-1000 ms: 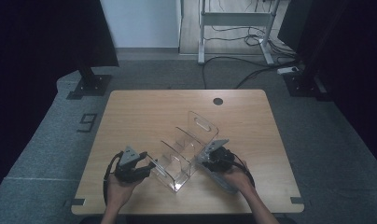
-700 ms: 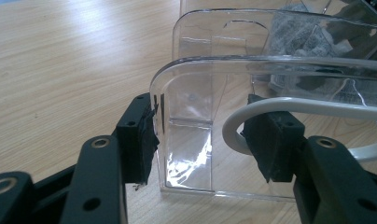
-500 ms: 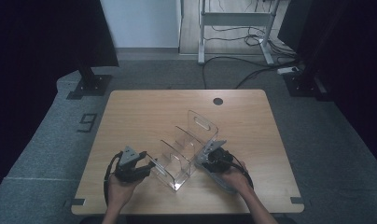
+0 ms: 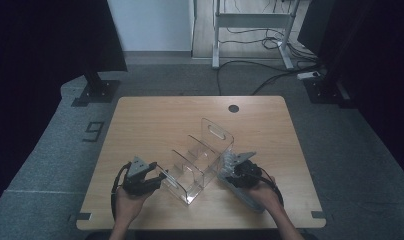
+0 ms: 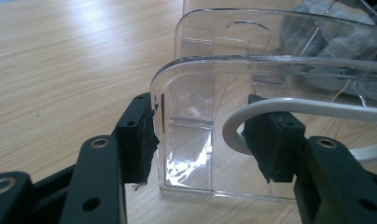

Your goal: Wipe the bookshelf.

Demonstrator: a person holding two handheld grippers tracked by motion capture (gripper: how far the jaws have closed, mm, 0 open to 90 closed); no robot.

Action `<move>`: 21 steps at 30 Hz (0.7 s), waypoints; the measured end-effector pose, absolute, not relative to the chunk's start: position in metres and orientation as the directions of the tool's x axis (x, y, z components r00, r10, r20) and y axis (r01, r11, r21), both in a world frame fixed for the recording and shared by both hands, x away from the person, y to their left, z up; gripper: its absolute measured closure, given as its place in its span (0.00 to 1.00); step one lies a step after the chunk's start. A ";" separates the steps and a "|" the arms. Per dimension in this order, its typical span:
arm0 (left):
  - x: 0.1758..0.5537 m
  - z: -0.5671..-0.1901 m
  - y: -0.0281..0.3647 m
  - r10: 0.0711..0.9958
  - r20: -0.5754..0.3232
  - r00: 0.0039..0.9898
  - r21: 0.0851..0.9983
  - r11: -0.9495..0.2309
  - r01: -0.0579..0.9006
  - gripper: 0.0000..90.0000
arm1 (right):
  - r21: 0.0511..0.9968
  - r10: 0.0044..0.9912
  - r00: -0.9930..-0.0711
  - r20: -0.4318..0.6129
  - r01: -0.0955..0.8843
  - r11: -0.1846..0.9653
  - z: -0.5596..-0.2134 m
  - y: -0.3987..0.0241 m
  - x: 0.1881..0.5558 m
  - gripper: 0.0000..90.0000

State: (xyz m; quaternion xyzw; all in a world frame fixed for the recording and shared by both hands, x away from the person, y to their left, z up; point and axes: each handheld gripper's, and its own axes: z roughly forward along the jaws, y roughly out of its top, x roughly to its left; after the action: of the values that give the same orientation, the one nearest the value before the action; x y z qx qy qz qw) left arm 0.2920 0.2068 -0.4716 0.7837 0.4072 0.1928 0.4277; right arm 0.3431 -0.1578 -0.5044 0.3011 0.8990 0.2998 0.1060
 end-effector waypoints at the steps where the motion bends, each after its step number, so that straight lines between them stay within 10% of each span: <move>1: 0.292 -0.472 0.207 0.803 -0.046 0.594 0.827 -0.302 0.473 0.50 | 0.603 0.606 -0.795 -0.003 0.482 0.636 -0.503 -0.161 0.341 0.70; 21: 0.292 -0.471 0.207 0.803 -0.049 0.594 0.825 -0.303 0.477 0.50 | 0.632 0.563 -0.826 0.033 0.453 0.628 -0.469 -0.170 0.312 0.70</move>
State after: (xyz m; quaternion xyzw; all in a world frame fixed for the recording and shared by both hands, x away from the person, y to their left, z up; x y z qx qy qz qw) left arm 0.2924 0.2068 -0.4712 0.7842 0.4079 0.1907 0.4269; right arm 0.3121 -0.1700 -0.4694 0.2828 0.8983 0.3255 0.0840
